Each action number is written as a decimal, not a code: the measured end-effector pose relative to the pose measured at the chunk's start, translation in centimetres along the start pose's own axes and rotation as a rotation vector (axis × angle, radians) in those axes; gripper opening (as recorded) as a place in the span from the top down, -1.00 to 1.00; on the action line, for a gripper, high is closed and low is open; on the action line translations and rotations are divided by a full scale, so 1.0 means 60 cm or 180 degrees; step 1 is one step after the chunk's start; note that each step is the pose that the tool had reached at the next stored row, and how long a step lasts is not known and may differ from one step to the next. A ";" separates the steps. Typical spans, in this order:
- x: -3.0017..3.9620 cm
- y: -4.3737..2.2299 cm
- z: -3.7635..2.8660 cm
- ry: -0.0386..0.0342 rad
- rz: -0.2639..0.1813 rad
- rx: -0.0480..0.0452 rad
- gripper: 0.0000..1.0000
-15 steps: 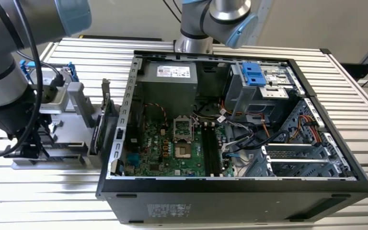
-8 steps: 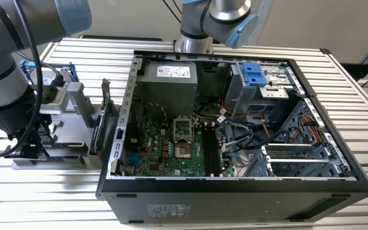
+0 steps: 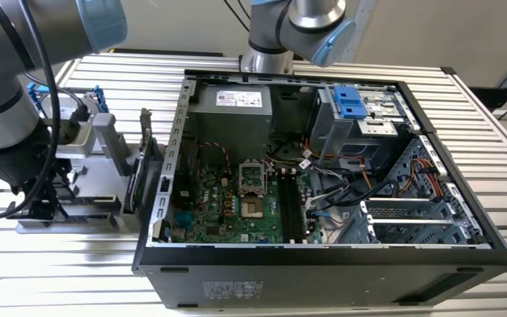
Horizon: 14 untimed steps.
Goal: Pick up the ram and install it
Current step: 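Pick up the ram and move it above insertion slot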
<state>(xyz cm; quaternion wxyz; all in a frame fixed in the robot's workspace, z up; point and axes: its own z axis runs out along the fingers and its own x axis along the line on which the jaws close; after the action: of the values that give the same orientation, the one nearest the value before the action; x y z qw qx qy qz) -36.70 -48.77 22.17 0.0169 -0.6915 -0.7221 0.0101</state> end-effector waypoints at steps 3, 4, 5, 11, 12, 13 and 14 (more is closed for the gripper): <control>0.000 0.000 0.001 0.0001 0.0000 0.0007 -1.00; 0.000 0.000 0.002 0.0001 0.0000 0.0009 -1.00; 0.000 0.000 0.003 0.0001 0.0000 0.0010 -1.00; 0.000 0.000 0.011 0.0002 0.0000 0.0030 -1.00; -0.001 0.000 0.013 0.0002 0.0000 0.0033 -1.00; -0.001 0.000 0.014 0.0002 0.0000 0.0037 -1.00; -0.001 -0.001 0.016 0.0002 0.0000 0.0041 -1.00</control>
<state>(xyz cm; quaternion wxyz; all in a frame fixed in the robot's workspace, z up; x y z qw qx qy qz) -36.76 -48.82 21.21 0.0215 -0.6915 -0.7220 0.0144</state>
